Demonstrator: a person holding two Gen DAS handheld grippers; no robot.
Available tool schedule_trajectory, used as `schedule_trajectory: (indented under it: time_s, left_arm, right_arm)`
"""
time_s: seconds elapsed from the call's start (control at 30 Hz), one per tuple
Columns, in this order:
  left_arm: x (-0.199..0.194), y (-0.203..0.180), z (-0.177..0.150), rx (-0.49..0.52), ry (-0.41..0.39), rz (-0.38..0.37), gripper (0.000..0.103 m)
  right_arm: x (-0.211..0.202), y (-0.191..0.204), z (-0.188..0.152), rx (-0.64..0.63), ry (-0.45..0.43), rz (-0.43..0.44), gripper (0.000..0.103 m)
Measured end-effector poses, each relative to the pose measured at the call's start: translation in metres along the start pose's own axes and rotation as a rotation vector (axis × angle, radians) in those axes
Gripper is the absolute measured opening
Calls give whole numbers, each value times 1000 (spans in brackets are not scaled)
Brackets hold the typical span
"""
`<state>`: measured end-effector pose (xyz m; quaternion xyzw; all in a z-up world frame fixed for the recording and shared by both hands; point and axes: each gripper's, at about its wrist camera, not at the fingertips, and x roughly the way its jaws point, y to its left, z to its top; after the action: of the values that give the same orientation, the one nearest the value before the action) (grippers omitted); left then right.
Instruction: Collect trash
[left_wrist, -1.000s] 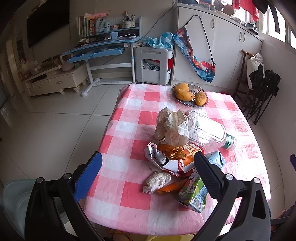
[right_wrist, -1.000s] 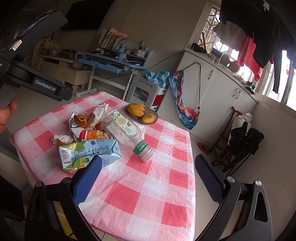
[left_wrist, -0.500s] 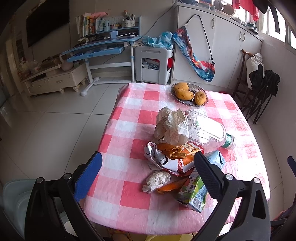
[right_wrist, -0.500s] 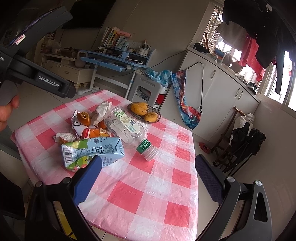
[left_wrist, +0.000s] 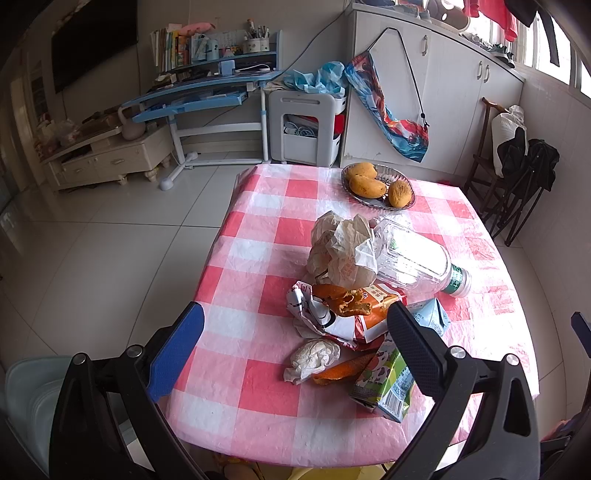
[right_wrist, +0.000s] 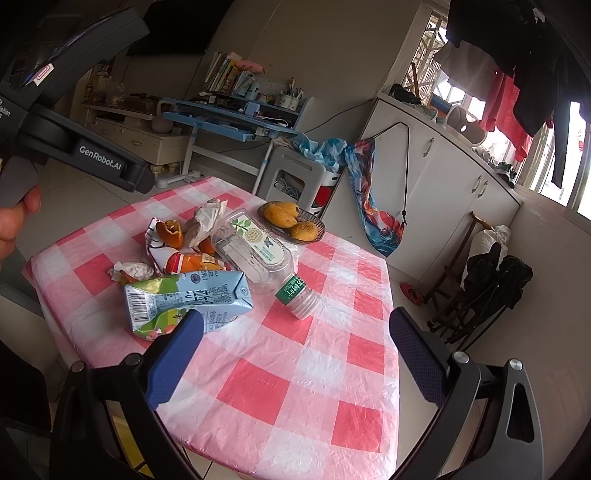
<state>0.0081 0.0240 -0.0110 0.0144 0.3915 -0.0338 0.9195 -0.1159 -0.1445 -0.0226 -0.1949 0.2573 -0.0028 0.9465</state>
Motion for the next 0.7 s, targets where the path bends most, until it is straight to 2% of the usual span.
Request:
schedule_trajectory:
  time_s: [0.7]
  left_arm:
    - [0,0,0,0,1,0,96]
  right_arm:
    - [3,3,-2,-2,9,8,97]
